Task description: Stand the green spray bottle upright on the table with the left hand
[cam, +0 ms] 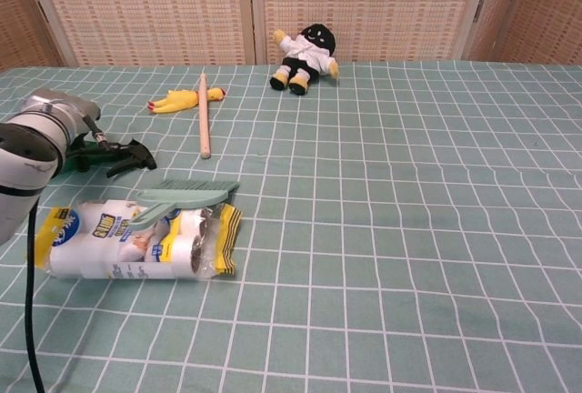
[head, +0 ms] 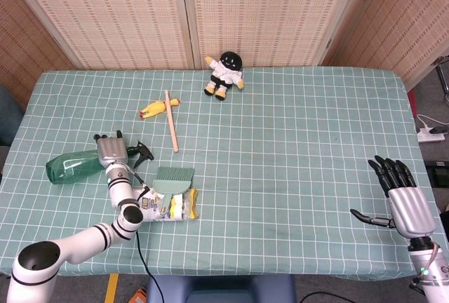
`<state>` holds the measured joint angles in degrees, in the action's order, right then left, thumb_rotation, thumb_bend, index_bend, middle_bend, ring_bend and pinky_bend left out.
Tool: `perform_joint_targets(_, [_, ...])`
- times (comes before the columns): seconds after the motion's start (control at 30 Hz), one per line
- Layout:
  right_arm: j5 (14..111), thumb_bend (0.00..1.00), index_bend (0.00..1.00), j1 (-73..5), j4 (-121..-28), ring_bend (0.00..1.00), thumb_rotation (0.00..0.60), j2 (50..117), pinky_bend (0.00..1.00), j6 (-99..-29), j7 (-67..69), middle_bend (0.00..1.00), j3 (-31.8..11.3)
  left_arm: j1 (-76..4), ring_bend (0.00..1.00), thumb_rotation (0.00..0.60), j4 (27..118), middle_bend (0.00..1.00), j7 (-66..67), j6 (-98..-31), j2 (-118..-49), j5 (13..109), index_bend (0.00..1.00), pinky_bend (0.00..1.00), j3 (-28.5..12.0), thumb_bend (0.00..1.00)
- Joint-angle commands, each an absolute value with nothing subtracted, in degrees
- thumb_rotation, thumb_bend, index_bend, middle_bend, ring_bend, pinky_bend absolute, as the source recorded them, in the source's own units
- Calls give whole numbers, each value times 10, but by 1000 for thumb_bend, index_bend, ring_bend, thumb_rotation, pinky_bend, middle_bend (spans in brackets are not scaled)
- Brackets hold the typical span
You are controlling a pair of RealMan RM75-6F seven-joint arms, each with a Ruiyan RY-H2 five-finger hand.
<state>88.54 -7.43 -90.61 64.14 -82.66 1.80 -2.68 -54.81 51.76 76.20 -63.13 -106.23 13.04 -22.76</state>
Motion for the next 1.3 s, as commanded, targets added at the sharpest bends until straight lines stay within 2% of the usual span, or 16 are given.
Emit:
perform_joint_targets(0.03, [885,0,38,-74,-906,0,363,641,0,-827,19,16,-27,-548,220,600,515,409,762,-631,-1064,132,159,179,-229,284])
perform_joint_targets(0.23, [885,0,37,-74,-906,0,369,641,0,-827,19,16,-27,-546,260,600,507,506,750,-629,-1066,142,215,206,-231,299])
perform_joint_targets(0.47, [884,0,38,-74,-908,0,371,641,0,-826,17,16,-27,-542,302,600,525,567,708,-636,-1047,206,261,240,-219,302])
perform_joint_targets(0.63, [884,0,38,-74,-907,0,371,641,0,-826,18,16,-27,-537,332,600,591,610,639,-661,-1003,302,300,253,-208,308])
perform_joint_targets(0.83, [885,0,37,-74,-907,0,375,641,0,-826,18,16,-27,-501,400,600,705,684,496,-715,-929,426,366,294,-213,326])
perform_joint_targets(0.97, [884,0,37,-74,-908,0,382,642,0,-828,14,16,-27,-469,430,600,752,718,394,-725,-894,441,401,310,-242,326])
perform_joint_targets(1.17, [883,0,38,-73,-907,0,390,645,0,-830,8,16,-28,-433,457,600,784,744,251,-695,-860,385,421,321,-318,327])
perform_joint_targets(1.3, [882,0,40,-73,-908,0,393,647,0,-831,1,16,-29,-422,458,600,779,750,200,-660,-852,326,421,315,-350,326])
